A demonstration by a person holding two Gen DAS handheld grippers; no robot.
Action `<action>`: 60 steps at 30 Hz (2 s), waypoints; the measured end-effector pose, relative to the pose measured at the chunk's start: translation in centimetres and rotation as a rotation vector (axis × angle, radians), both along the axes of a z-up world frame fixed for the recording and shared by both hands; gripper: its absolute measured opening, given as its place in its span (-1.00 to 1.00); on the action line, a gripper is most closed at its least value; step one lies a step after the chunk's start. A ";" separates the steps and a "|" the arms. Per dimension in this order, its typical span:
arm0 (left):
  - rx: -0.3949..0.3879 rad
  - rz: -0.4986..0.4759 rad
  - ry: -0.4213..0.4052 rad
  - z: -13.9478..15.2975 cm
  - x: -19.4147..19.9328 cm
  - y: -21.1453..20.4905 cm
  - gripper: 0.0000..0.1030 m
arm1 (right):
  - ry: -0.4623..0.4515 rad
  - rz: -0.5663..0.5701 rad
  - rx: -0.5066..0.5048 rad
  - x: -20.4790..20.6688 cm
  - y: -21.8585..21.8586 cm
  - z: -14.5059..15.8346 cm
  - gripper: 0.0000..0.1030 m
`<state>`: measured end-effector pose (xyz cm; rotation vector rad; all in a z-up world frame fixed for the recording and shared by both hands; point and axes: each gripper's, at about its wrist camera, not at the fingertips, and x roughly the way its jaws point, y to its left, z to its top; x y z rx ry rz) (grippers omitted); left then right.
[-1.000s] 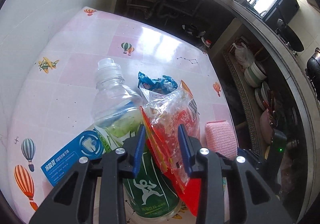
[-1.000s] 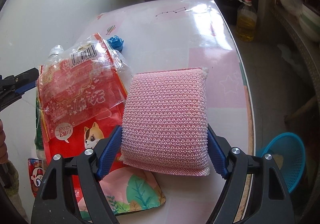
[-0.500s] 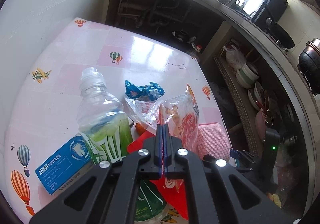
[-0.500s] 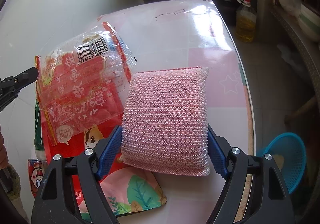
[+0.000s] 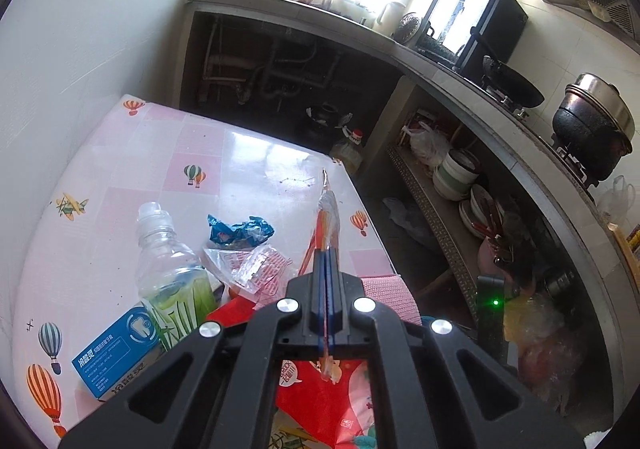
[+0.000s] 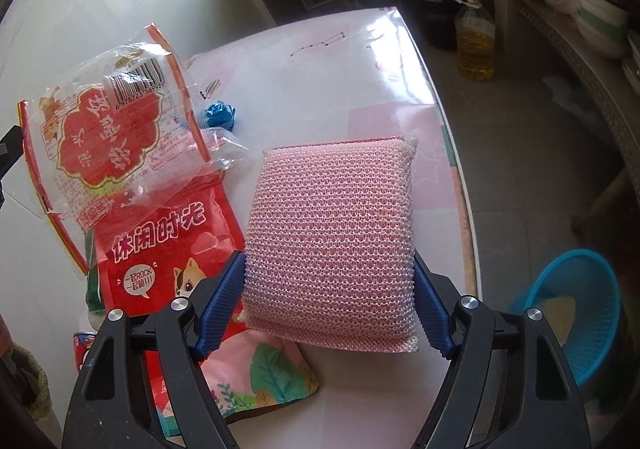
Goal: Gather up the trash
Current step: 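Grasp the clear plastic wrapper with the left tool while the right tool holds the sponge, then carry sponge and wrapper to the blue wastebasket and open both tools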
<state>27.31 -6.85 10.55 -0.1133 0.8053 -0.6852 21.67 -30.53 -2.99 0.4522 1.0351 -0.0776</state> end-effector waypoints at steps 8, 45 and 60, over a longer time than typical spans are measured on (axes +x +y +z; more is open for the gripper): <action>-0.021 -0.062 -0.070 2.6 -2.3 -1.5 -1.00 | -0.046 -0.067 0.012 -2.1 -1.6 1.7 0.43; 0.110 -0.546 0.115 -4.3 -12.4 -28.4 -1.00 | 0.079 -0.696 0.094 -24.9 -16.8 -5.5 0.43; 0.473 -0.580 0.262 -20.8 -13.6 -43.1 -0.92 | 0.164 -0.805 0.197 -28.0 -19.5 -10.3 0.43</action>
